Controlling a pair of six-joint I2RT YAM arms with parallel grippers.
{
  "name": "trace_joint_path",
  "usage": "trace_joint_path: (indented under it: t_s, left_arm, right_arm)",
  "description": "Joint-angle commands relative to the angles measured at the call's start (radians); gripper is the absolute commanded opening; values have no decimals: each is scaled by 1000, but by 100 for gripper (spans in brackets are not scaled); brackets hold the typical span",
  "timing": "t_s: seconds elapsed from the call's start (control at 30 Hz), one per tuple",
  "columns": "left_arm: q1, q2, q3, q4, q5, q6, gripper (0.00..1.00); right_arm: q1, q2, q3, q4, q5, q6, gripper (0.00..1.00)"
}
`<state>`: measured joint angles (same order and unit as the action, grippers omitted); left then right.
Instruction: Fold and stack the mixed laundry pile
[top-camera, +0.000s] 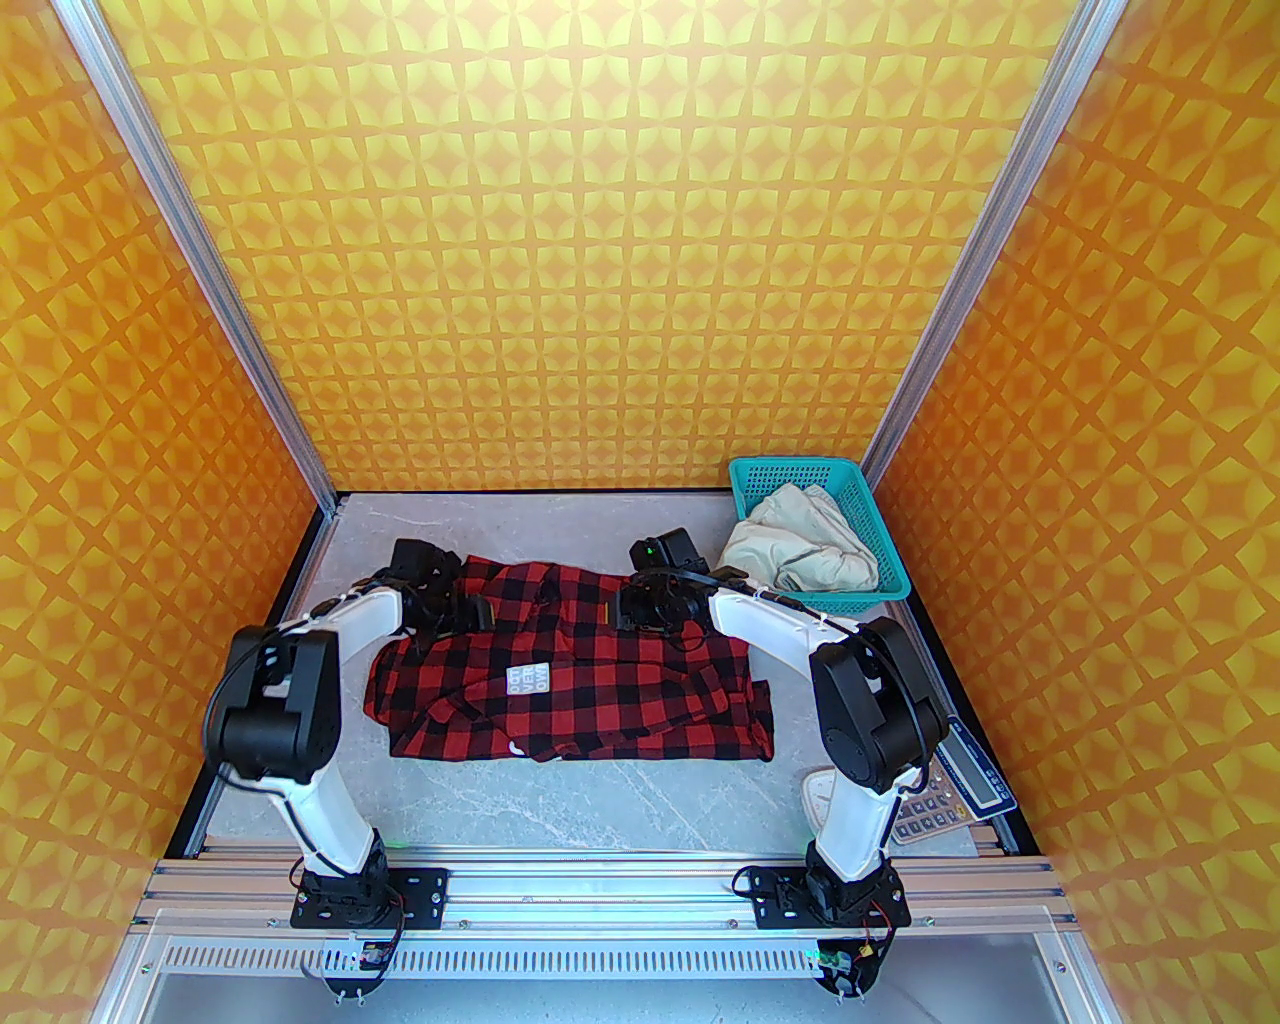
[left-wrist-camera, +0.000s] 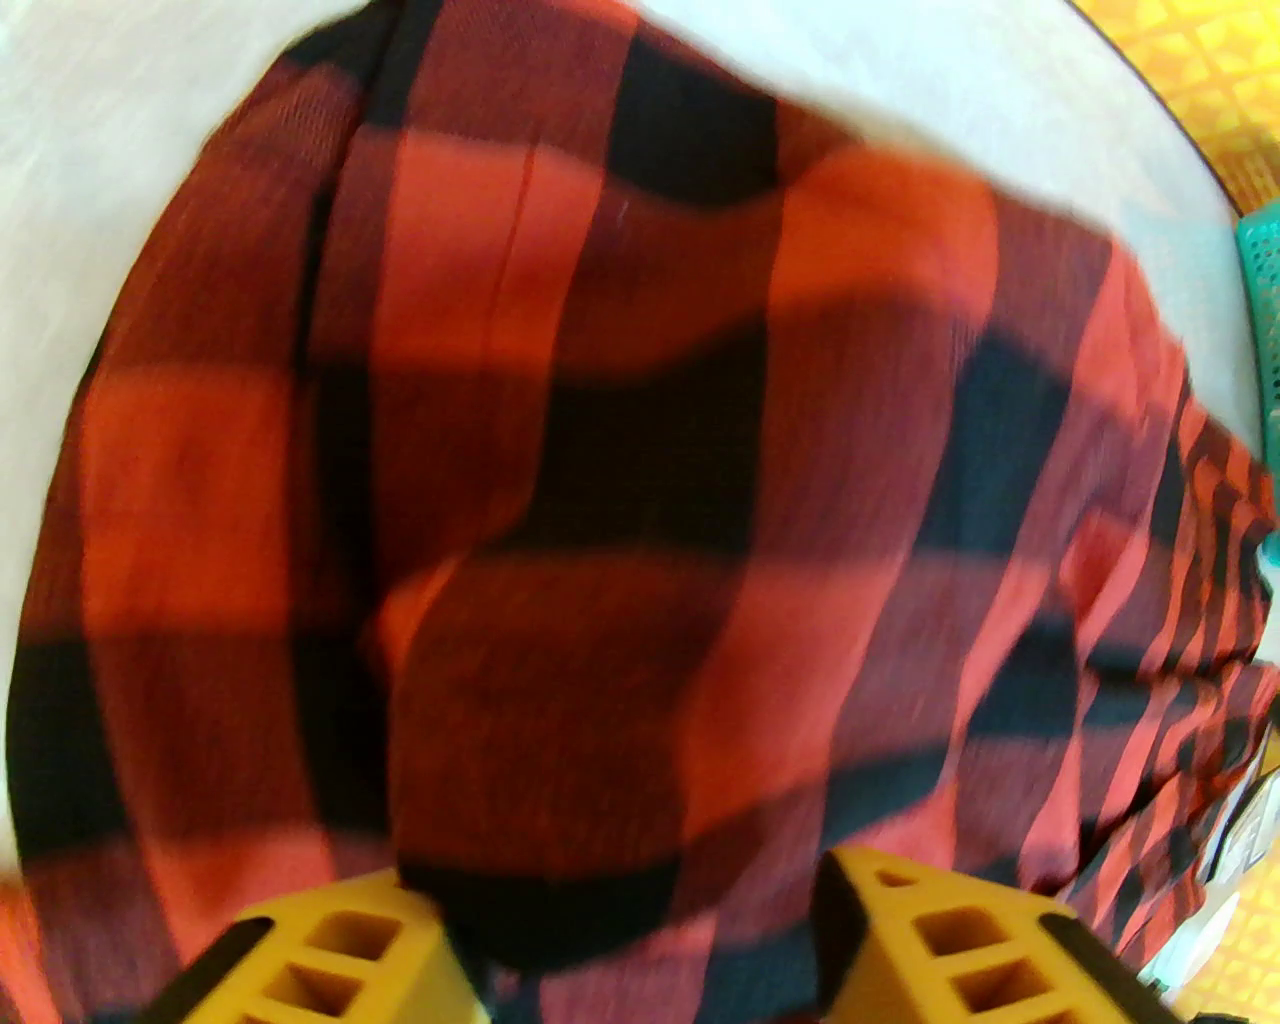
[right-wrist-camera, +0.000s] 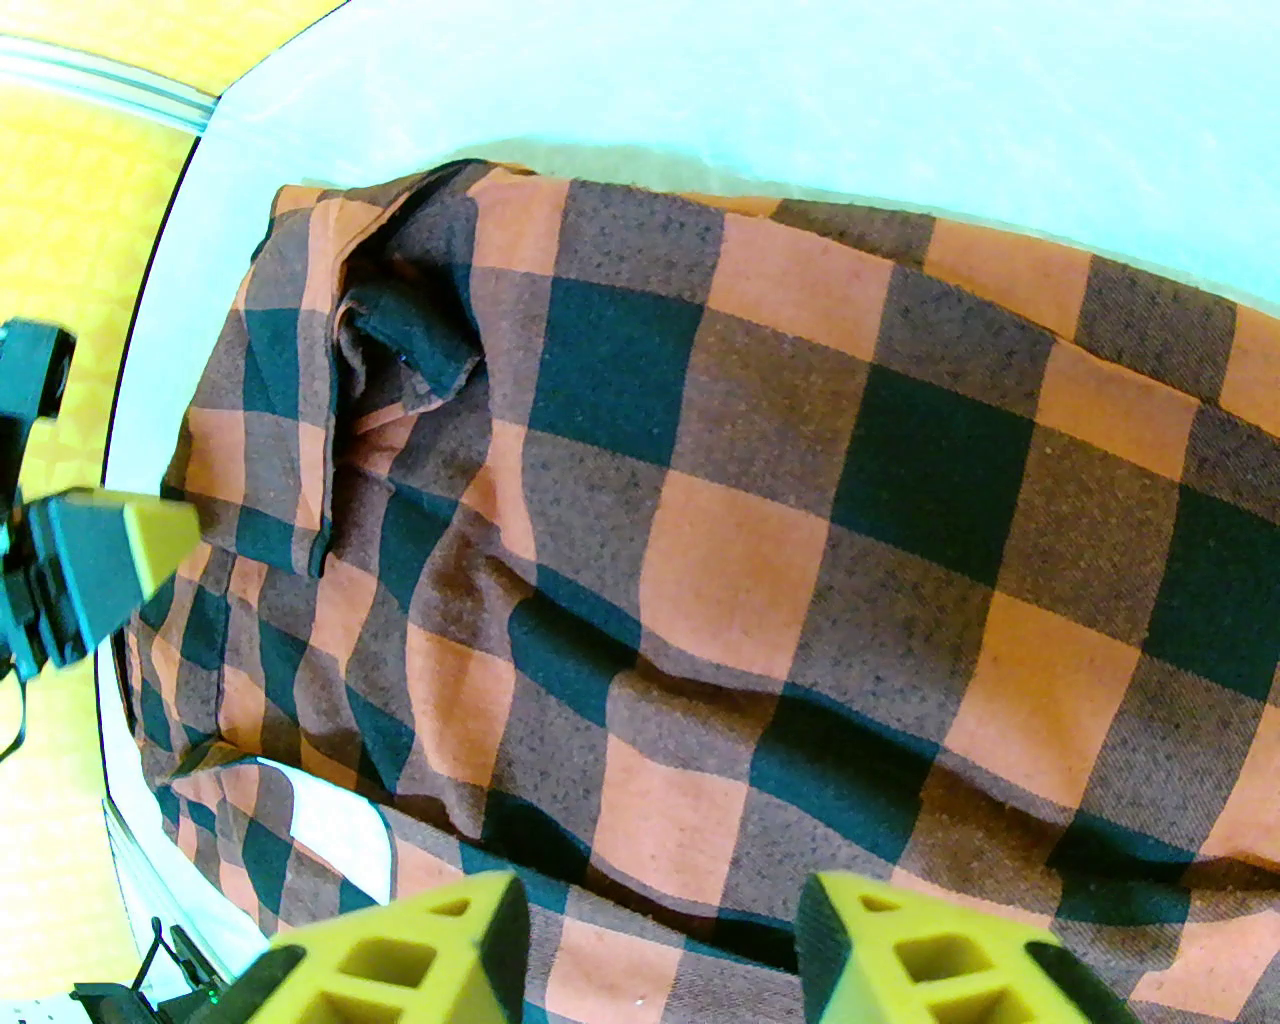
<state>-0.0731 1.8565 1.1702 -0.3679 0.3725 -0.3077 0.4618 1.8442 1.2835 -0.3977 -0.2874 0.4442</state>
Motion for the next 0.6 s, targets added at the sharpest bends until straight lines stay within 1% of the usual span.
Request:
trace_joint_path:
  t_s: [0.0, 0.07, 0.1, 0.2, 0.23, 0.3, 0.43, 0.57]
  left_arm:
    - [-7, 42, 73, 89, 44, -61, 44]
    - [-7, 50, 85, 123, 49, -76, 31]
    - [-6, 50, 90, 148, 50, -82, 23]
    - [-7, 46, 83, 285, 62, -114, 2]
    - [-8, 48, 75, 360, 71, -132, 0]
    - [-9, 61, 79, 479, 90, -165, 0]
    - [-14, 121, 147, 625, 124, -217, 0]
    - [-14, 198, 225, 801, 169, -270, 0]
  right_arm:
    - [-4, -8, 17, -11, 29, 5, 50]
    - [-5, -15, 20, -18, 38, 0, 50]
    - [-6, -17, 26, -26, 40, -3, 50]
    - [-8, -11, 48, -32, 45, -5, 50]
    - [-8, -7, 59, -31, 45, -3, 50]
    - [-7, 7, 84, -25, 45, 6, 50]
    - [-6, 38, 139, -5, 10, 4, 48]
    - [-5, 67, 169, 29, 21, 4, 46]
